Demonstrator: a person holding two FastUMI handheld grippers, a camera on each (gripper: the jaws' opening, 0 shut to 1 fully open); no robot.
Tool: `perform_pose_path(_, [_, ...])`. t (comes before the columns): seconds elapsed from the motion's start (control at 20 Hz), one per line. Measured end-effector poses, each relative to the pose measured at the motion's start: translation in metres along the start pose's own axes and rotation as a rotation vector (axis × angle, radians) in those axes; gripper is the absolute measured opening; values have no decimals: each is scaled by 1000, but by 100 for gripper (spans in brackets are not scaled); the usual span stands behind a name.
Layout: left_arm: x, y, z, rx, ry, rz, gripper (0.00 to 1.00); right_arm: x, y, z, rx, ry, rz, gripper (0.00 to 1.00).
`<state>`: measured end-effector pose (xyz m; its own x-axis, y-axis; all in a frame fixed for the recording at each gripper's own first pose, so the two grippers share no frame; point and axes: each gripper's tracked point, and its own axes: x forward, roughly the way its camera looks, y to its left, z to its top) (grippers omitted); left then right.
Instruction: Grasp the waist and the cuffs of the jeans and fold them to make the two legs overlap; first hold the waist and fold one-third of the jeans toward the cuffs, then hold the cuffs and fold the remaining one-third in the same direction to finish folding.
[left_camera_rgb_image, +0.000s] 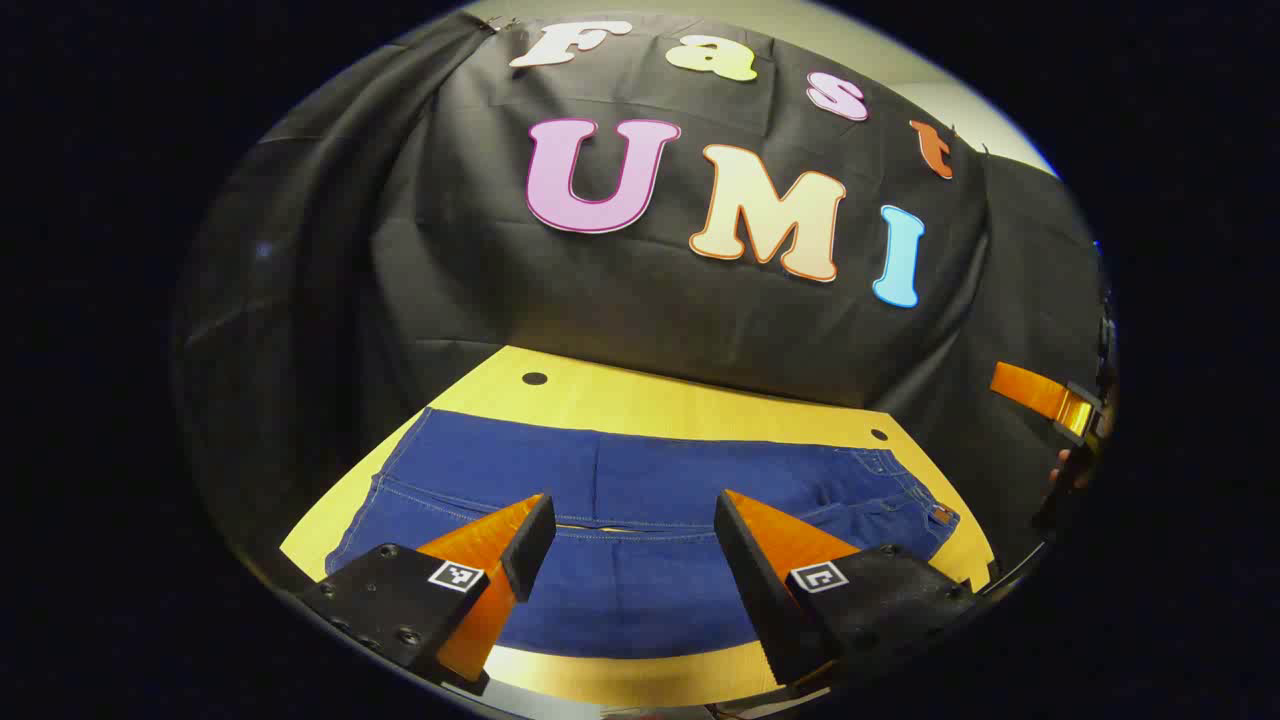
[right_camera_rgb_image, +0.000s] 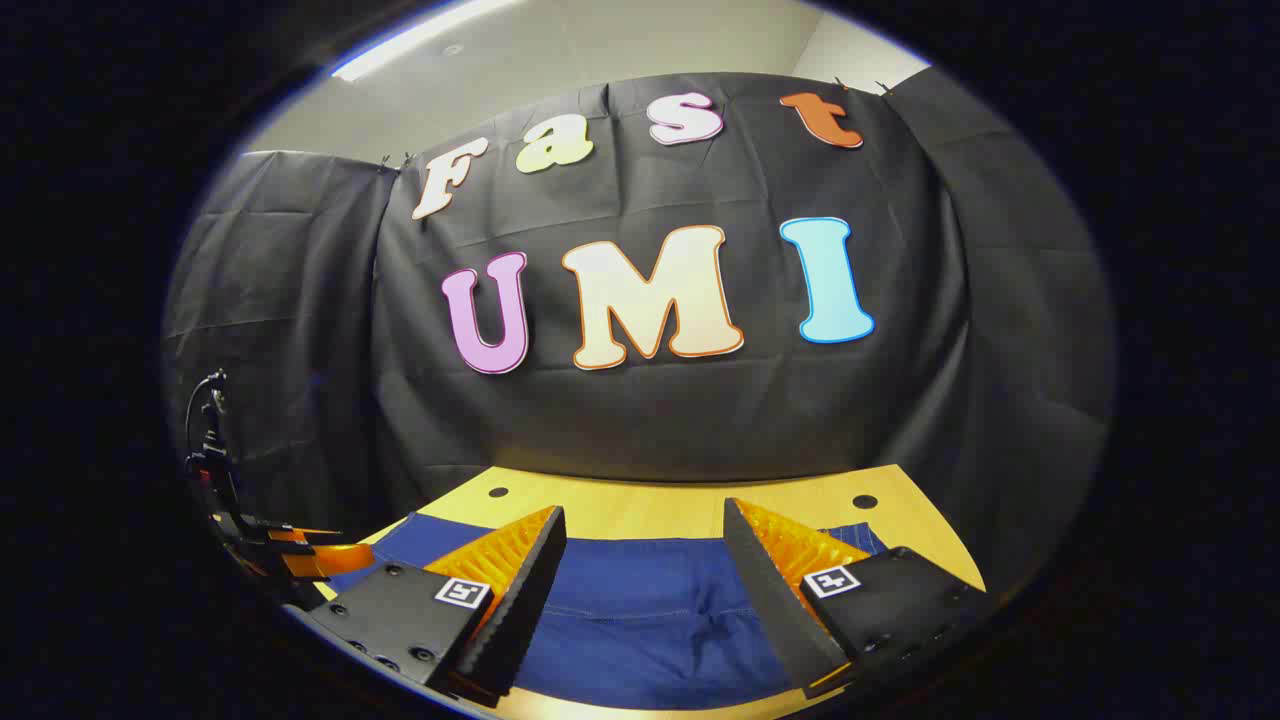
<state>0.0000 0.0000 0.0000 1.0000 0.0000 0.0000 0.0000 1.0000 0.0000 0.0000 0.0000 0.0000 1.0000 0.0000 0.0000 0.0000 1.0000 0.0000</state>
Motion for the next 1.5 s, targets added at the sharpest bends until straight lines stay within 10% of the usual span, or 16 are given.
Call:
perform_pose_path(0.85, [-15, 46, -35, 61, 70, -24, 95, -29, 30, -42, -63, 89, -33, 93])
perform_pose_path(1.5, [-27, 116, -119, 379, 439, -268, 96, -59, 45, -95, -79, 203, -47, 98])
